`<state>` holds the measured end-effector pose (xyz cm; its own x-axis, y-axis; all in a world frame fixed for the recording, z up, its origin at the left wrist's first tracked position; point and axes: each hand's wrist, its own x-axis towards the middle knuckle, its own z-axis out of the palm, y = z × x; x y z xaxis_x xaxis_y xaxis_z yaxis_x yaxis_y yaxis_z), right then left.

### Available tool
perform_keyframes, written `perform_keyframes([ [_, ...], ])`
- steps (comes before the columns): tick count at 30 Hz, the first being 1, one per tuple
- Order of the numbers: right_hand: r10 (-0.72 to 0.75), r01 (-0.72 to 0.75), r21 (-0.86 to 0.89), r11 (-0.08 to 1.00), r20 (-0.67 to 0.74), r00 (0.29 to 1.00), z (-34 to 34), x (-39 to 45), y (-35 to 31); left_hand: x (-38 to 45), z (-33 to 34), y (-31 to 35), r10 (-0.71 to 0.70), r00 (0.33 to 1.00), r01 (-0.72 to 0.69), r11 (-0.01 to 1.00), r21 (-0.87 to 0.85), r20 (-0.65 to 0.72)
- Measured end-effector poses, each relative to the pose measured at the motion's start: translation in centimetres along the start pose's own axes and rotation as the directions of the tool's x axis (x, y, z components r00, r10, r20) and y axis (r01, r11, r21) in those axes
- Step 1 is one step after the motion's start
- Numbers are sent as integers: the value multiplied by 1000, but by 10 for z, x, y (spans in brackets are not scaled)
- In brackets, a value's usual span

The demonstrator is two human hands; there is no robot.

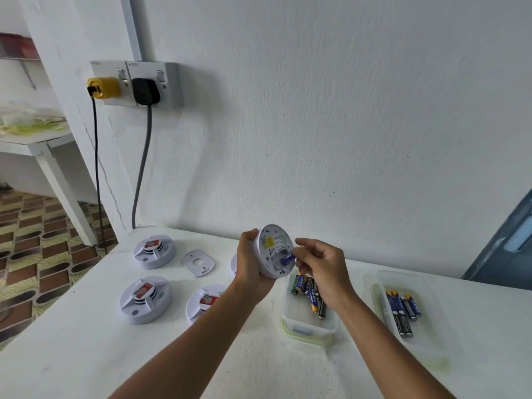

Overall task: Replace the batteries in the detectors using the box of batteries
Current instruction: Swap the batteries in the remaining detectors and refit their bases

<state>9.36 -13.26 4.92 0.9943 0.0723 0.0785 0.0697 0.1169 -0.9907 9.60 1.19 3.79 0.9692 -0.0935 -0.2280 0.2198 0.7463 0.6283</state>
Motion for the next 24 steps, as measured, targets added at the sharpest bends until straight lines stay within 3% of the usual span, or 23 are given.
perform_keyframes([
  [4,-120,101,-194,976,-92,988,10,-2,4,-1,1,0,2,1000,-2,1000,-19,-17],
  [8,-376,263,-525,810,-120,919,17,-6,22,-2,0,3,23,995,-27,999,-45,-101],
  [18,-418,391,-711,585,149,896,21,-25,35,2,-3,-3,40,987,-56,994,-96,-157],
  [21,-310,377,-667,643,224,924,13,-20,27,4,-5,0,43,987,-59,993,-99,-153],
  [23,-237,266,-572,776,126,963,3,-10,23,7,-5,3,59,989,-70,994,-81,-134],
  [24,-229,222,-577,786,61,971,-4,-2,24,9,-6,6,65,989,-74,995,-61,-129],
])
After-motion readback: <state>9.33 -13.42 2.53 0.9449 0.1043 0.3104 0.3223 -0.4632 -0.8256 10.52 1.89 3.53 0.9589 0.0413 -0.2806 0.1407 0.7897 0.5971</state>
